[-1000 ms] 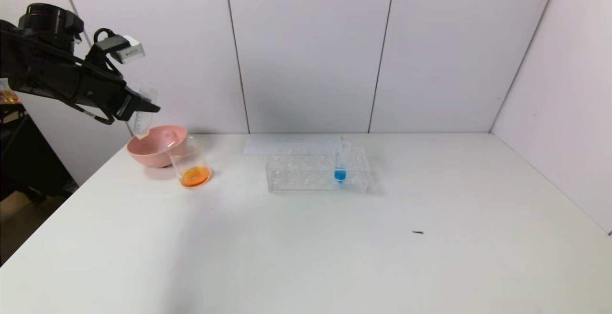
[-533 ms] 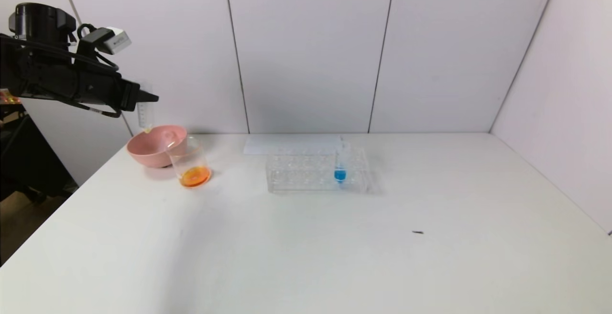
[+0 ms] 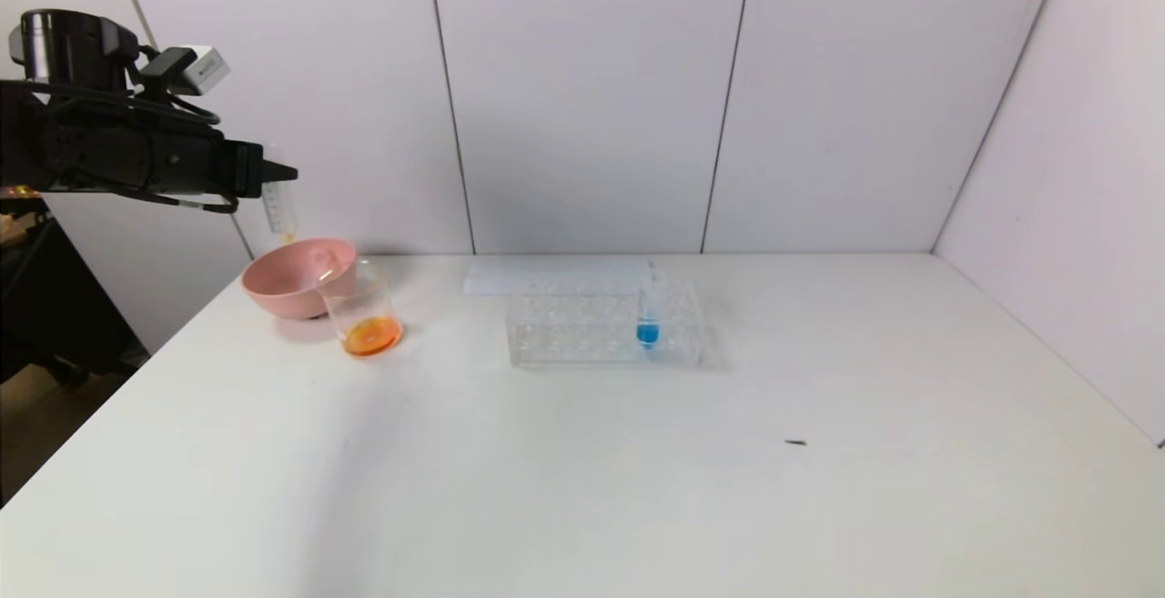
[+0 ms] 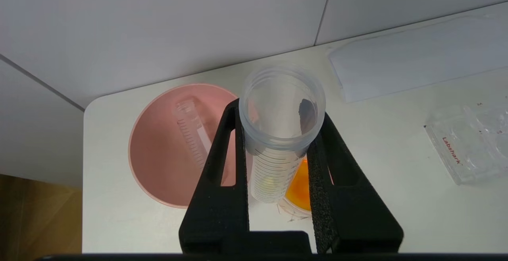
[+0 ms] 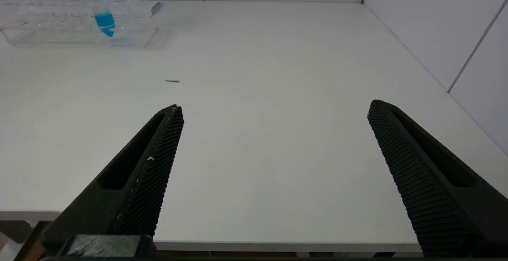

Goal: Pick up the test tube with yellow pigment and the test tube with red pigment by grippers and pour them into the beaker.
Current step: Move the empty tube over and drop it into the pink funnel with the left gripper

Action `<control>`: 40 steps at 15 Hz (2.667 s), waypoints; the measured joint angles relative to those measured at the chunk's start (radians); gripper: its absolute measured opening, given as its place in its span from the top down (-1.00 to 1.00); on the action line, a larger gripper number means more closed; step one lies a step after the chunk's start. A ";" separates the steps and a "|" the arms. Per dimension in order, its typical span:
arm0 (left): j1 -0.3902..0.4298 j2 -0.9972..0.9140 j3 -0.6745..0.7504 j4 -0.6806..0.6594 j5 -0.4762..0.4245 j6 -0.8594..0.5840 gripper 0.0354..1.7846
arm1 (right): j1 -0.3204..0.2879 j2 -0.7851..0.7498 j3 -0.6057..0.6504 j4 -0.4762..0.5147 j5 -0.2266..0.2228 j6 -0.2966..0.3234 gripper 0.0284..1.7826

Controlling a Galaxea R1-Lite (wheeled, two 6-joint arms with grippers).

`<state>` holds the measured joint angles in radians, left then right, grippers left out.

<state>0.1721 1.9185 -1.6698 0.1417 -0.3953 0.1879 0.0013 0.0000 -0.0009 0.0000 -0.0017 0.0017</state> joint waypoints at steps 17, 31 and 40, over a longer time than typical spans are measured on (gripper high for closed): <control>0.014 0.193 -0.020 -0.152 0.101 -0.053 0.53 | 0.000 0.000 0.000 0.000 0.000 0.000 -0.91; 0.013 0.356 -0.146 -0.152 0.099 -0.057 0.53 | 0.000 0.000 0.000 0.000 0.000 0.000 -0.91; 0.013 0.416 -0.166 -0.152 0.096 -0.055 0.53 | 0.000 0.000 0.000 0.000 0.000 0.000 -0.91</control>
<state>0.1855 2.3340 -1.8353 -0.0104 -0.2991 0.1332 0.0013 0.0000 -0.0009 0.0000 -0.0017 0.0017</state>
